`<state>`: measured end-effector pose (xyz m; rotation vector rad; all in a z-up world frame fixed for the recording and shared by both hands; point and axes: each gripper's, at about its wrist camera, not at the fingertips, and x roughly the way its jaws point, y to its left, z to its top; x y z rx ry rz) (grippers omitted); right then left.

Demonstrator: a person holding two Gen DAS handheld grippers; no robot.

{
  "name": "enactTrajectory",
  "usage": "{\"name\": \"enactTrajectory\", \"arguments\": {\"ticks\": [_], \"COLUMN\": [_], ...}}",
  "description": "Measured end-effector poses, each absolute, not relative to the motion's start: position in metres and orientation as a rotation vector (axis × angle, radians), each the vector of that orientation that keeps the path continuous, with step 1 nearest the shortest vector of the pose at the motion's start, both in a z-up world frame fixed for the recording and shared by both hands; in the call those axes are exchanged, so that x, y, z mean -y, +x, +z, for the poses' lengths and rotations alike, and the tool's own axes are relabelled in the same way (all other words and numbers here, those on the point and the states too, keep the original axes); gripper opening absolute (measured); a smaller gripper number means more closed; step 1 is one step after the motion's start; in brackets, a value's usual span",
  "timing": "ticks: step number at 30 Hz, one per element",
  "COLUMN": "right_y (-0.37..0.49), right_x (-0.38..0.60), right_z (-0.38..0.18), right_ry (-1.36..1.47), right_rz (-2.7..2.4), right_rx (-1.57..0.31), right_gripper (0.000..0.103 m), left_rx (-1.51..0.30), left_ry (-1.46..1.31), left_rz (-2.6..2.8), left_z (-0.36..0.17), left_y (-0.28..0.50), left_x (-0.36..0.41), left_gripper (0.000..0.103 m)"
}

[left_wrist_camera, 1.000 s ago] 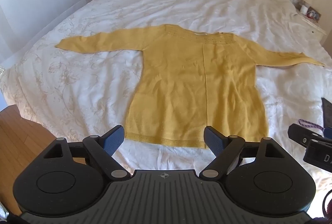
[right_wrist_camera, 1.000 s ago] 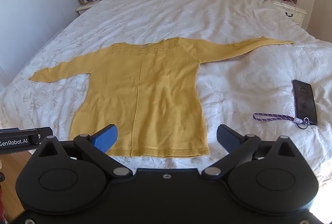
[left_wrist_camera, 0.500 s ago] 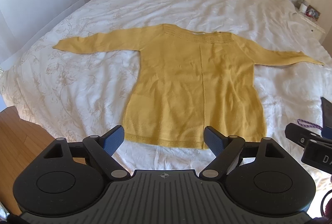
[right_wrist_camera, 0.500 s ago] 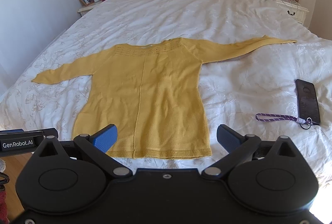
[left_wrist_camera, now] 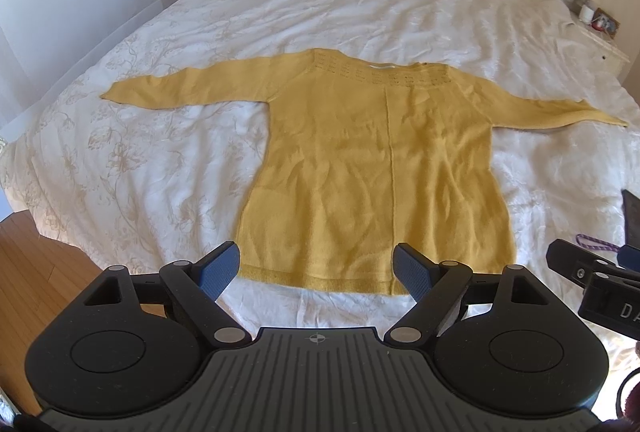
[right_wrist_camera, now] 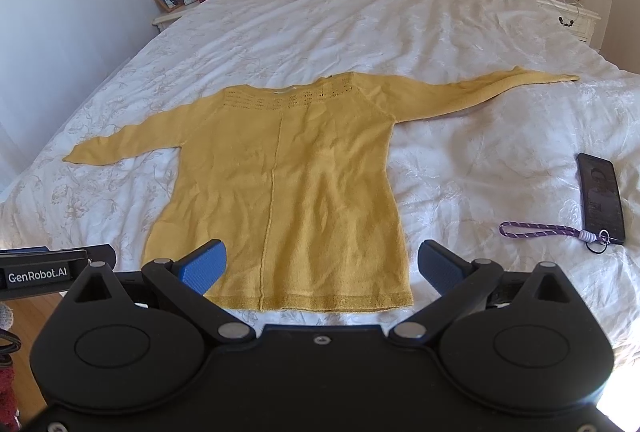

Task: Fold small clothes

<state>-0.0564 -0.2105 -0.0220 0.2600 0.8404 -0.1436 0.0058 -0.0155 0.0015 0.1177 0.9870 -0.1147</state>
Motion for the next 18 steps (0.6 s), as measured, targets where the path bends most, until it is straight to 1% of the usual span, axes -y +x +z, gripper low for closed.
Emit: {"name": "enactTrajectory", "arguments": {"ticks": [18], "right_y": [-0.0534], "right_x": [0.215], "right_z": [-0.0231], "right_ry": [0.286], "right_rz": [-0.132], "right_rx": [-0.839], "right_gripper": [0.102], "left_rx": [-0.987], "left_ry": [0.117], "left_rz": [-0.119], "left_z": [-0.0008], "left_y": [0.0084], "left_x": [0.0153], "left_gripper": [0.084]}}
